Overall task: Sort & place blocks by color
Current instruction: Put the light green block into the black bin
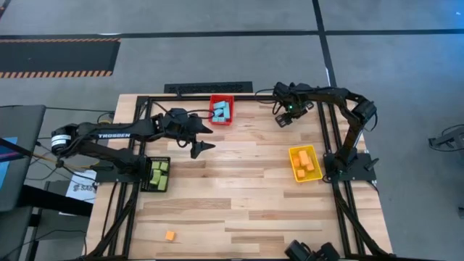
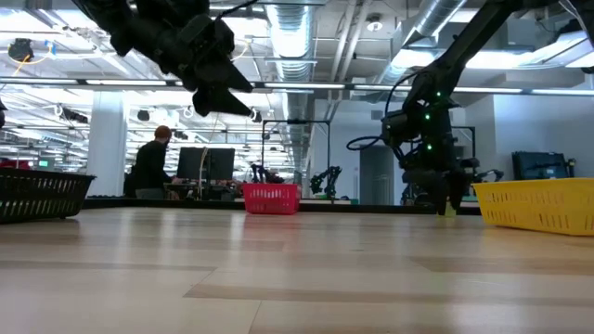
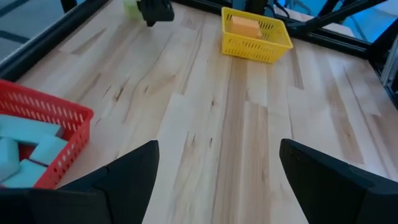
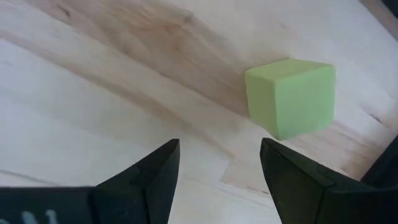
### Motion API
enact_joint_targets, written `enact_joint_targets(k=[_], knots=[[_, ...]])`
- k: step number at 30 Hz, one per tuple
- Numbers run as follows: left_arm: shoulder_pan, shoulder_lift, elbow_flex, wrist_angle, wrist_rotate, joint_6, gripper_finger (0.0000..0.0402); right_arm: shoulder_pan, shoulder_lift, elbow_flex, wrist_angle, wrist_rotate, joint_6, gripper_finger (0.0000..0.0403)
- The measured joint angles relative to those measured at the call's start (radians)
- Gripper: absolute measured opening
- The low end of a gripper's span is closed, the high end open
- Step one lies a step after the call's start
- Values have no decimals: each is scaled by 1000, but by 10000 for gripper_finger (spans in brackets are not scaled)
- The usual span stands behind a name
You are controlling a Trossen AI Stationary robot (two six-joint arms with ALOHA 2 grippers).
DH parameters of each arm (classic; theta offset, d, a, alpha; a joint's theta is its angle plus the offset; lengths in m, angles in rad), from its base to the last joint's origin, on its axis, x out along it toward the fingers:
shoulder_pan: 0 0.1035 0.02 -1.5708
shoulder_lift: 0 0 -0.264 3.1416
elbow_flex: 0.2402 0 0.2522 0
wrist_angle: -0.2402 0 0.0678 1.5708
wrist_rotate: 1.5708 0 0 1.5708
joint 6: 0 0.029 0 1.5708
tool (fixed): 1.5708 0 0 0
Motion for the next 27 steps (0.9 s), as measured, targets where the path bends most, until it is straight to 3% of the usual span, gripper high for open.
enact_joint_targets(k=[13,27], knots=[[-7,-180,23,-56,-39,-26,318,88,-195,0,0,-4,-20,243],[-10,-267,23,-62,-87,-52,318,94,-344,-28,75,-42,-5,243]])
